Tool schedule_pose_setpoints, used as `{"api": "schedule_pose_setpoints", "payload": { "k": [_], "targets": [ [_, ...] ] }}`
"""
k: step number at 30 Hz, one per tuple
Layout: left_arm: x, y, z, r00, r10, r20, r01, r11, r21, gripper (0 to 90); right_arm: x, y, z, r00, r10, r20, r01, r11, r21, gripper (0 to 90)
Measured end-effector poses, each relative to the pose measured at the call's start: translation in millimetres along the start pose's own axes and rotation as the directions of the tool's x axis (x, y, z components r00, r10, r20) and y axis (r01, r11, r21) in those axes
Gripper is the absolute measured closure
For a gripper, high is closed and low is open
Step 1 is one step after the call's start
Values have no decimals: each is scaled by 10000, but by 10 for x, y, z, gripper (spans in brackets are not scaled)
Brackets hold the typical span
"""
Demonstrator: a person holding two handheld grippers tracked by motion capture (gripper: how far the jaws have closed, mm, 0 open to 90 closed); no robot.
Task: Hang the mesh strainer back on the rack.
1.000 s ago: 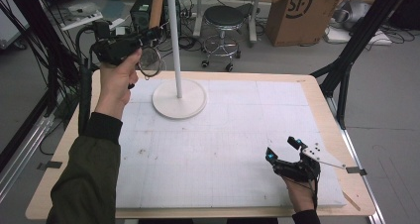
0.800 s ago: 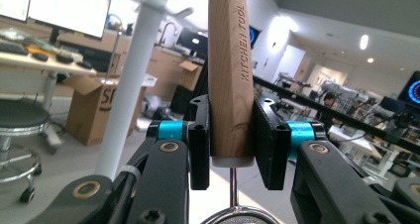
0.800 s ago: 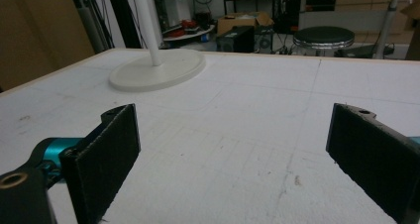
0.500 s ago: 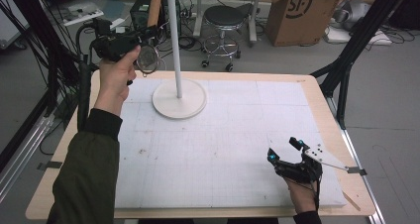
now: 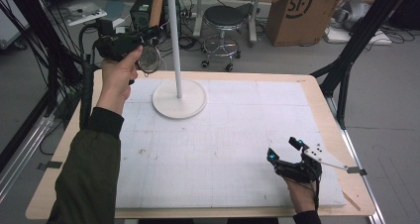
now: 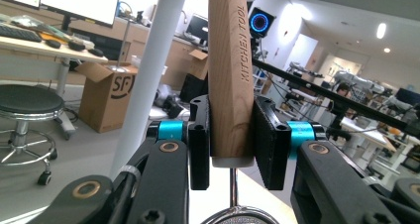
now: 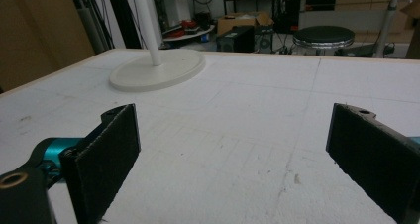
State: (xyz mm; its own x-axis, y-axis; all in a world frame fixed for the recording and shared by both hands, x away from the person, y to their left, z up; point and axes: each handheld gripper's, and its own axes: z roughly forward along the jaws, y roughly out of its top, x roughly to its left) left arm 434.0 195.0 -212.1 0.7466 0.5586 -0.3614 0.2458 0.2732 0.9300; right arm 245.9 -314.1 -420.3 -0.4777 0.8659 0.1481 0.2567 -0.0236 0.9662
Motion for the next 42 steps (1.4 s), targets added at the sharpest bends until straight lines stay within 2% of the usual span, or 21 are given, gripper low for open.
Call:
{"api": "schedule_pose_setpoints", "payload": {
  "k": [6, 8, 19, 23, 28, 33, 36, 42],
  "targets": [
    [26, -42, 57, 9999, -95, -39, 96, 9999, 89, 712, -7, -3, -3, 10000, 15, 31, -15, 10000, -4, 55],
    [28, -50, 62, 10000, 22, -79, -21, 9998, 185, 711, -17, -5, 0, 10000, -51, 59, 51, 10000, -36, 55],
    [58, -126, 65, 9998, -77, -184, 78, 10000, 52, 712, -17, -8, -10, 10000, 31, 72, -31, 10000, -5, 55],
    [74, -127, 76, 9997, -132, -182, 132, 9999, -24, 710, -15, -10, -11, 10000, -9, 59, 9, 10000, 15, 55],
    [115, -116, 107, 9991, -434, -29, 433, 9990, -65, 706, -20, -10, -13, 10000, 30, 89, -30, 10000, 19, 55],
    [124, -86, 150, 9989, -441, -162, 441, 9990, 24, 700, -27, -12, -14, 9999, 20, 117, -20, 10000, 4, 55],
    [145, -93, 159, 9985, -533, -92, 533, 9986, -2, 699, -31, -11, -23, 9999, 64, 150, -64, 10000, 11, 55],
    [138, -114, 175, 9991, -421, -91, 423, 9990, 170, 699, -36, -14, -21, 9999, 50, 147, -50, 10000, 2, 55]
  ]
}}
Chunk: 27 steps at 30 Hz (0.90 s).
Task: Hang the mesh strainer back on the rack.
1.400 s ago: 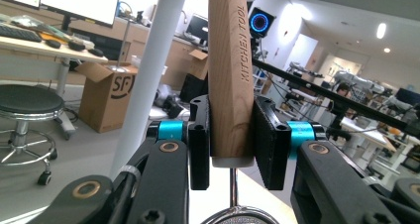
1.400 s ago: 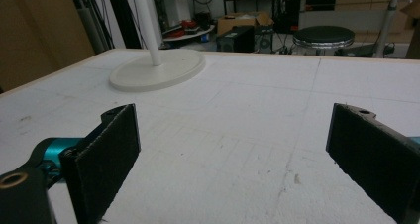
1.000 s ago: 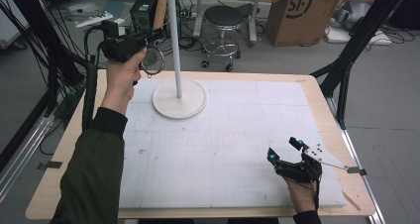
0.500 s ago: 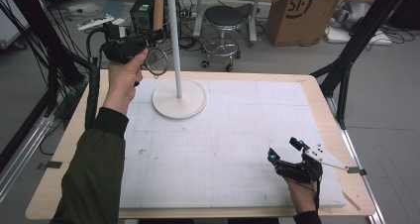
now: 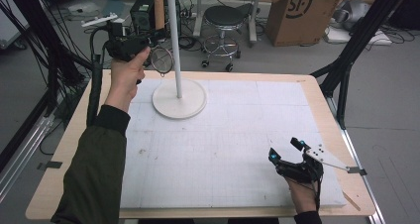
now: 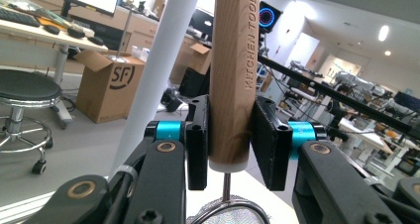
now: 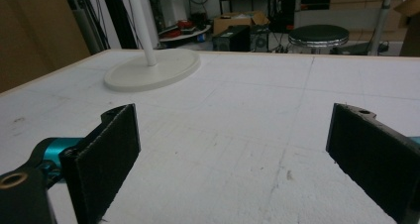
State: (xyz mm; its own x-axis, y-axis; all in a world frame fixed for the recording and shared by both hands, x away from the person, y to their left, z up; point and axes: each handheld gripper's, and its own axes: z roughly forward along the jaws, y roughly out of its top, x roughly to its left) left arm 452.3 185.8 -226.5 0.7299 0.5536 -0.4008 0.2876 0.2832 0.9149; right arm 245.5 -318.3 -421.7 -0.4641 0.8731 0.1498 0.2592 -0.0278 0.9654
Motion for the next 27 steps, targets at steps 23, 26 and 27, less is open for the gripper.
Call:
{"api": "schedule_pose_setpoints", "payload": {
  "k": [23, 26, 27],
  "targets": [
    [21, -25, -24, 9989, 207, -415, -217, 9995, -241, 480, 2, -8, -23, 10000, -1, 66, 2, 10000, -78, 55],
    [19, -34, -52, 9990, 240, -390, -250, 9994, -238, 442, 5, -11, -25, 10000, 9, 74, -9, 10000, -66, 55],
    [20, -45, -65, 9989, 255, -386, -263, 9995, -193, 440, 10, -11, -24, 10000, 14, 53, -13, 10000, -56, 55]
  ]
}}
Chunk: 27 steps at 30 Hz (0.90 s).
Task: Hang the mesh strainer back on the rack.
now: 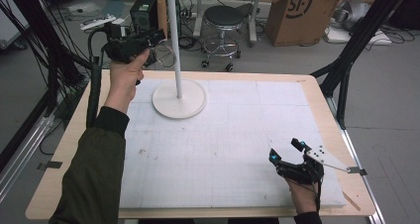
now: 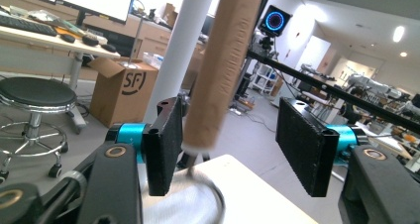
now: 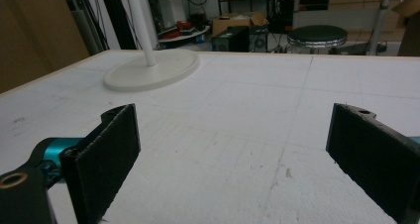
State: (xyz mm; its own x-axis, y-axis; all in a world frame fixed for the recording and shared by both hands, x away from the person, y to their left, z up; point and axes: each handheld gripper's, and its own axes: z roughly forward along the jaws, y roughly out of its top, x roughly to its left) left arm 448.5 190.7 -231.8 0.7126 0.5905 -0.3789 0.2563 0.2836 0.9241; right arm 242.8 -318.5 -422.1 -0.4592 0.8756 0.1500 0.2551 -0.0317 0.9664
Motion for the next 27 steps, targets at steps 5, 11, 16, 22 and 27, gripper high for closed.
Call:
{"api": "schedule_pose_setpoints", "payload": {
  "k": [5, 11, 16, 22, 27],
  "targets": [
    [0, -91, -64, 10000, 34, -80, -32, 9997, 228, 440, 25, 3, 9, 10000, -67, -53, 67, 10000, -1, 55],
    [-45, -264, -145, 9996, 216, -159, -206, 9981, 577, 380, 37, 1, 26, 10000, -66, -70, 66, 10000, 32, 55],
    [-38, -336, -228, 9998, 201, -94, -196, 9983, 555, 317, 65, 3, 34, 9999, -84, -120, 85, 9999, 101, 55],
    [-106, -405, -349, 9994, 341, 58, -343, 9982, 497, 304, 72, 2, 59, 9997, -163, -170, 164, 9998, 79, 55],
    [-176, -510, -465, 9991, 401, 115, -406, 9979, 496, 298, 102, 15, 72, 9996, -139, -242, 141, 9999, 80, 55]
  ]
}}
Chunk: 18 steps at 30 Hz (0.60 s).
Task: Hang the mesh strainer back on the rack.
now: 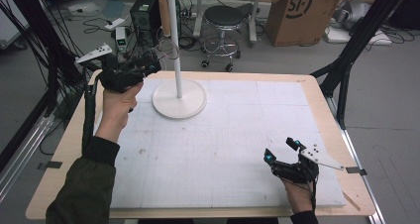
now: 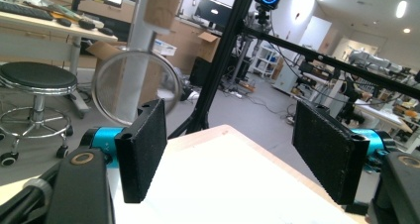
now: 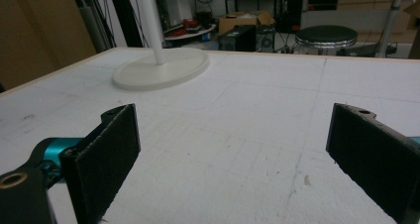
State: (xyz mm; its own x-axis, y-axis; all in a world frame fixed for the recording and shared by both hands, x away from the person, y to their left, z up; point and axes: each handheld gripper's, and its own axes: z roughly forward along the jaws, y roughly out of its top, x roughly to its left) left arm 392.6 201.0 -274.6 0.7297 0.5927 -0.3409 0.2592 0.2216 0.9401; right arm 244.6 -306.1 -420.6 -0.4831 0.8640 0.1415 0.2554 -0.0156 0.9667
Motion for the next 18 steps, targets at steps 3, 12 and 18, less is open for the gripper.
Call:
{"api": "schedule_pose_setpoints", "payload": {
  "k": [3, 12, 18],
  "targets": [
    [-36, -79, -69, 10000, 12, 11, -12, 10000, -40, 288, 5, -3, 5, 10000, 20, -57, -20, 10000, -3, 55],
    [-178, -332, -219, 9996, 127, 233, -129, 9999, 56, 269, 38, 12, 41, 9998, 63, -188, -64, 10000, -58, 55],
    [-259, -486, -276, 9987, 140, 498, -152, 9996, 235, 267, 75, 22, 76, 9996, 44, -280, -45, 10000, -46, 55]
  ]
}}
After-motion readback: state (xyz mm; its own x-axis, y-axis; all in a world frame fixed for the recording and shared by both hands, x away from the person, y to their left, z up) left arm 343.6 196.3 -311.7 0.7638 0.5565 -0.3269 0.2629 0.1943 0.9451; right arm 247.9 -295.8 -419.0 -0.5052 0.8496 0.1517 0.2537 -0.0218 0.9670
